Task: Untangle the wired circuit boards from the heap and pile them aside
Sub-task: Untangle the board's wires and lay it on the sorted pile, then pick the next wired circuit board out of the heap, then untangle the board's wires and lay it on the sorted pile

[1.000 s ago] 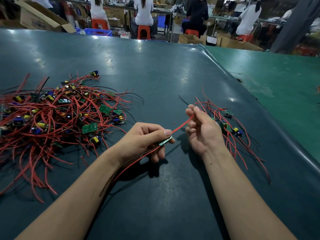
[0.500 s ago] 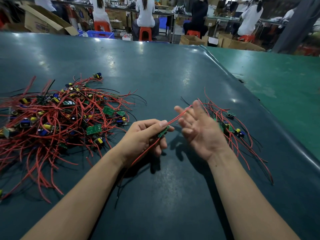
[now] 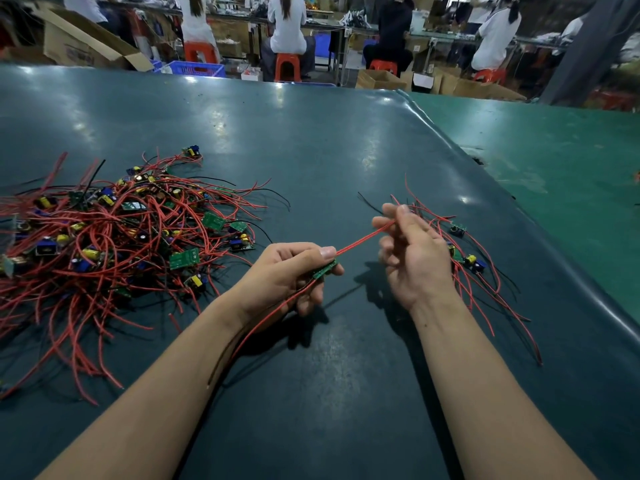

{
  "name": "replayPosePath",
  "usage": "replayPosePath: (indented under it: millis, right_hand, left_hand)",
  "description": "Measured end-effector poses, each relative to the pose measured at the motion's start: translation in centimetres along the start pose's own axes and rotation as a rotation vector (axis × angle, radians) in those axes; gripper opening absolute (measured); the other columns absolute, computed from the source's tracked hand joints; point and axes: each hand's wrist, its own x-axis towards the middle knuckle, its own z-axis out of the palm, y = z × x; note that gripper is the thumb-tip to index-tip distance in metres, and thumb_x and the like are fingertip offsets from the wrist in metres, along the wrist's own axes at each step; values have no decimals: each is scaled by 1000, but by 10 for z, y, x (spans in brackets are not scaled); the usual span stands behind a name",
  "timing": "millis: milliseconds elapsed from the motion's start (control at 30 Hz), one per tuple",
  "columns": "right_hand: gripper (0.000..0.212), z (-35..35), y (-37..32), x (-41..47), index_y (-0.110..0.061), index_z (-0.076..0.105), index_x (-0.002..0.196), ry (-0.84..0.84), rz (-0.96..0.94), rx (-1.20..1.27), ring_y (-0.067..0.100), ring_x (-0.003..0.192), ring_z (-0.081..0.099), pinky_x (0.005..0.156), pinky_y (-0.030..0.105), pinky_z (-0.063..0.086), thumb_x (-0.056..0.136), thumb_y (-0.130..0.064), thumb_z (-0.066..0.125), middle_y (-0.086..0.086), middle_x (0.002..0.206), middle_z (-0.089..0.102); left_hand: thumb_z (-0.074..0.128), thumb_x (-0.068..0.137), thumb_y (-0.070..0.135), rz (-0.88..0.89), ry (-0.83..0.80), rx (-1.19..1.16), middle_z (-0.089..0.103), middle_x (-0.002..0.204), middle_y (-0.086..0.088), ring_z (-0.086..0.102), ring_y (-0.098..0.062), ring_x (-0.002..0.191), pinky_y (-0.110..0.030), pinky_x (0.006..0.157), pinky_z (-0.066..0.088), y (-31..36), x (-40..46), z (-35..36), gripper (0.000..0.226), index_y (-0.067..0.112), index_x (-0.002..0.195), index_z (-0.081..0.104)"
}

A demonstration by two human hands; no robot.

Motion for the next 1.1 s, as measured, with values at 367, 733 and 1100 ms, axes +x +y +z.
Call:
replayPosePath:
  millis: [367, 733, 1100]
  right_hand:
    - [32, 15, 9, -35, -24, 65, 60, -568, 302, -583, 7, 36, 36, 33, 14, 25, 78, -50, 67, -2, 50, 48]
    - [36, 8, 0, -17, -17, 59, 58, 15, -255, -435, 9, 38, 42, 40, 17, 33, 93, -19, 62, -5, 45, 51]
    - [25, -1, -7, -15, -12, 58, 85, 423, -86, -2, 9, 39, 58, 34, 16, 38, 101, -30, 53, 1, 64, 71]
  left_hand:
    - [56, 83, 48, 127, 162, 36, 38, 39, -1, 32, -8, 30, -13, 35, 27, -5, 3, 3, 37, 25, 105, 76]
    - [59, 84, 16, 80, 54, -136, 54, 56, -3, 42, -9, 41, -16, 42, 36, 5, -3, -8, 35, 9, 117, 67]
    - [51, 99, 8, 351, 593, 91, 56, 49, -2, 41, -12, 35, -20, 39, 35, -2, 0, -16, 19, 13, 102, 70]
